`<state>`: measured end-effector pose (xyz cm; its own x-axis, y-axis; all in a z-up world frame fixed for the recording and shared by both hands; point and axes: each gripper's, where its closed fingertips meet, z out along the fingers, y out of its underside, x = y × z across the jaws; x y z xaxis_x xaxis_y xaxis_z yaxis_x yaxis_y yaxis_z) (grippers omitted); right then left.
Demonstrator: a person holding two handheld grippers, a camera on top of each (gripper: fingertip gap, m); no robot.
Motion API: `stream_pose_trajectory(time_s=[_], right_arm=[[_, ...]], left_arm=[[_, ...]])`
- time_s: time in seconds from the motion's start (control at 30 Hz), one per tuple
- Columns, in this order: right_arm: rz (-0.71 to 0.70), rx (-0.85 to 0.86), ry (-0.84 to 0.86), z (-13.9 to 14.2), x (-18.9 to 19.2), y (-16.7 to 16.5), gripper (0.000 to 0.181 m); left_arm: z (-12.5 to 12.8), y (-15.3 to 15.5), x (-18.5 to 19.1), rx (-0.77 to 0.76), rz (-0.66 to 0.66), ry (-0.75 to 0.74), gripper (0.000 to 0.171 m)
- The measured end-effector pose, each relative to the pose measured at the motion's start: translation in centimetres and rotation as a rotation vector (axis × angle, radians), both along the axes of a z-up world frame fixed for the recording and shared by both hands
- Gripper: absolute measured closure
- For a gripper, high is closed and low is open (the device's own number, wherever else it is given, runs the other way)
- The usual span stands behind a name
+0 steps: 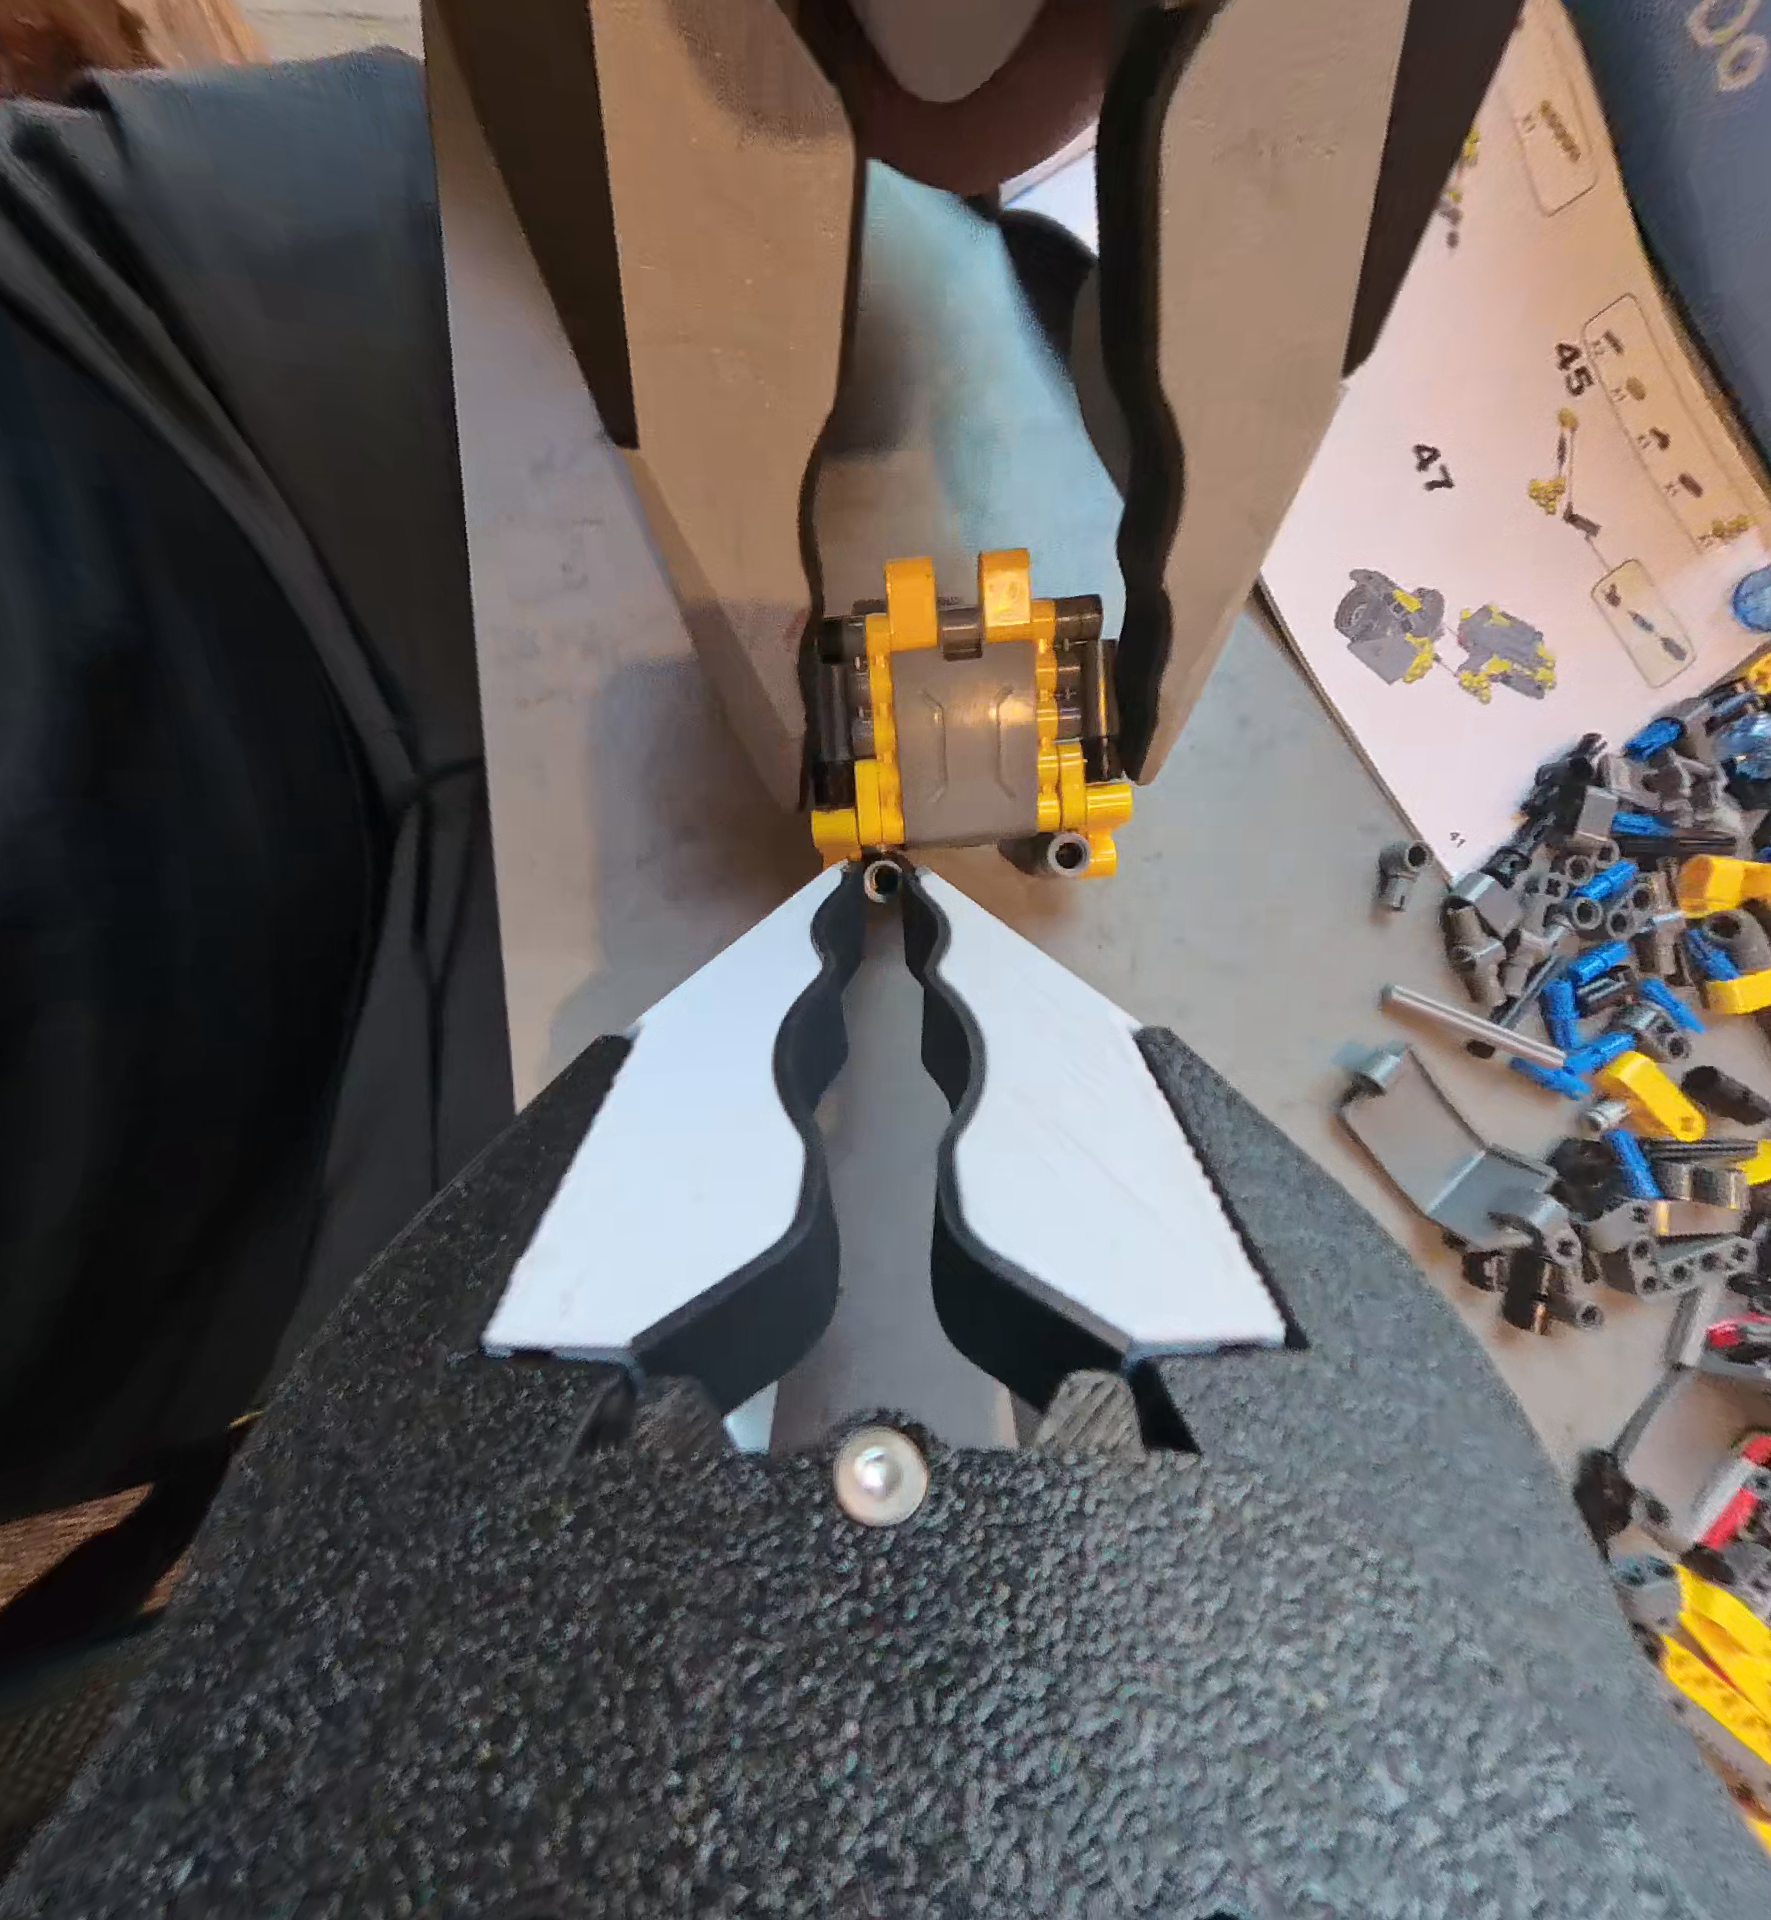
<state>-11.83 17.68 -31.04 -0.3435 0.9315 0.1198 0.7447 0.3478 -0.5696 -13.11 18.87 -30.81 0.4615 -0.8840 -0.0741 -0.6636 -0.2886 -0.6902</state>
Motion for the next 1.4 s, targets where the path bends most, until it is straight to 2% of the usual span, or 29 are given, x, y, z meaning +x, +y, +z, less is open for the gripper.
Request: stream_pose_trajectory(time_s=[0.13,0.23,0.27,0.33,0.43,0.5,0.67,0.87,0.93,1.03,1.13,1.23,1.3,1.4], right_arm=[[-0.086,-0.214,-0.012,0.0,-0.3,0.0,0.175],[-0.127,-0.250,0.023,0.1,-0.4,0.2,0.174],[-0.133,-0.259,0.055,0.5,-0.5,0.4,0.174],[-0.176,-0.309,0.175,2.7,-0.7,1.1,0.160],[-0.213,-0.432,0.342,6.1,-0.1,2.0,0.152],[-0.219,-0.459,0.388,6.8,0.3,2.0,0.150],[-0.100,-0.356,0.398,6.2,0.3,-0.8,0.139],[0.073,0.111,0.421,6.9,-0.3,-2.5,0.136],[0.128,0.195,0.424,7.3,-0.4,-3.0,0.139],[0.186,0.194,0.420,7.4,-0.5,-4.0,0.139],[0.225,0.225,0.420,6.9,-0.3,-4.4,0.157],[0.242,0.260,0.409,6.1,-0.1,-4.7,0.157],[0.240,0.281,0.361,4.9,-0.1,-4.5,0.157],[0.224,0.264,0.310,3.8,-0.3,-4.1,0.168]], left_arm=[[-0.1,0.1,-0.3,-0.001,0.016,-0.006,0.114],[-0.2,0.2,-0.6,0.000,0.031,-0.016,0.114],[-0.3,0.2,-0.7,-0.012,0.047,-0.021,0.114],[-0.3,0.5,-1.3,-0.027,0.092,-0.050,0.114],[0.6,0.4,-2.0,-0.095,0.177,-0.202,0.114],[1.5,0.2,-2.2,-0.161,0.216,-0.328,0.114],[4.0,-1.5,-1.4,-0.367,0.195,-0.648,0.114],[5.9,-3.3,-0.8,-0.539,0.130,-0.826,0.114],[6.2,-3.8,-0.5,-0.563,0.107,-0.833,0.114],[6.2,-4.6,0.1,-0.573,0.051,-0.814,0.114],[5.6,-5.2,0.7,-0.545,0.011,-0.749,0.113],[4.9,-5.4,0.7,-0.530,0.001,-0.694,0.113],[3.7,-5.3,0.6,-0.503,0.009,-0.612,0.113],[1.8,-5.3,0.1,-0.415,0.001,-0.453,0.114]])
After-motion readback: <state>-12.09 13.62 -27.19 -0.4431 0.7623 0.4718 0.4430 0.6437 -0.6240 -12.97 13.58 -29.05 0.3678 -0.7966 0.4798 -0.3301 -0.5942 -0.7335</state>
